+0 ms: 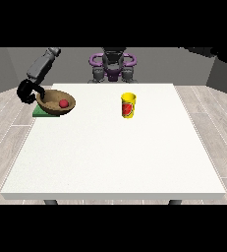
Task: Pick the cup and pour the ball into the bowl, then pick the bowl and place it on the pad
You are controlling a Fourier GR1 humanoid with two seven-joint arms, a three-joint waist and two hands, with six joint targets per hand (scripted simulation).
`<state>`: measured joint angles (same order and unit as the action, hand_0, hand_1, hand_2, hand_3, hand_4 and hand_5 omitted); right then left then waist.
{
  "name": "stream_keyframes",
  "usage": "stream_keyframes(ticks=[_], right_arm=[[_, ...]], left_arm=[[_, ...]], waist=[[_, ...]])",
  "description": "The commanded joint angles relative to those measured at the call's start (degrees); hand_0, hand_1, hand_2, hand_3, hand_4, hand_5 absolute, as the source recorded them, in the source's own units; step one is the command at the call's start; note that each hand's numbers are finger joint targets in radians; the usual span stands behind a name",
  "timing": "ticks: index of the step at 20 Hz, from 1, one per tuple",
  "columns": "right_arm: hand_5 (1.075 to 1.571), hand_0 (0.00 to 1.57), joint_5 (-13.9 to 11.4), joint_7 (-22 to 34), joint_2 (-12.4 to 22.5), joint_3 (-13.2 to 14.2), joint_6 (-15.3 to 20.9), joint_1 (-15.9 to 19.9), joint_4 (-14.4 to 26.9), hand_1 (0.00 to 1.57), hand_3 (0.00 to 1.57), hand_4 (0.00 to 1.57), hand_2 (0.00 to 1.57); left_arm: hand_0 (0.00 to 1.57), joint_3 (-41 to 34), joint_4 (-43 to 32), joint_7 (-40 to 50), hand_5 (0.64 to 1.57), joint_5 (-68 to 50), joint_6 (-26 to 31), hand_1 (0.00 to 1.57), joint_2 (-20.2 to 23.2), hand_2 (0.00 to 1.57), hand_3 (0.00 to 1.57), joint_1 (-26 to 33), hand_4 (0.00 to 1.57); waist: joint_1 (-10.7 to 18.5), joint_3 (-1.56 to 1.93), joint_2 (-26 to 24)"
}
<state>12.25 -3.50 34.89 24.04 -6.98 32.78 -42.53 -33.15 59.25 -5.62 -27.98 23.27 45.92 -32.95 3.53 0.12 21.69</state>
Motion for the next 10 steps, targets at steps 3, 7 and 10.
stream_keyframes(ticks=[3, 7, 10], right_arm=[[1.571, 1.57, 0.36, -9.83, 5.86, 3.93, -4.78, 1.13, 10.71, 1.57, 0.00, 0.98, 1.57], [1.571, 1.57, 0.61, -13.03, 9.43, 5.86, -6.86, 1.36, 16.40, 1.57, 0.00, 0.97, 1.57], [1.570, 1.57, -1.79, -15.81, 9.10, 3.55, -7.66, 0.80, 16.93, 1.57, 0.00, 0.98, 1.57]], left_arm=[[0.00, -2.29, 7.58, 3.83, 1.560, -4.06, -2.57, 0.00, 1.06, 0.00, 0.00, -0.16, 0.69], [0.00, -3.72, 13.38, 5.18, 1.559, -6.57, -0.85, 0.00, 1.20, 0.00, 0.00, 4.00, 0.70], [0.00, -3.62, 15.26, 6.86, 1.557, -6.09, -4.14, 0.00, 0.32, 0.00, 0.00, 5.27, 0.69]], waist=[[0.39, 0.12, 5.33], [2.06, 0.13, 6.13], [0.19, 0.06, 4.18]])
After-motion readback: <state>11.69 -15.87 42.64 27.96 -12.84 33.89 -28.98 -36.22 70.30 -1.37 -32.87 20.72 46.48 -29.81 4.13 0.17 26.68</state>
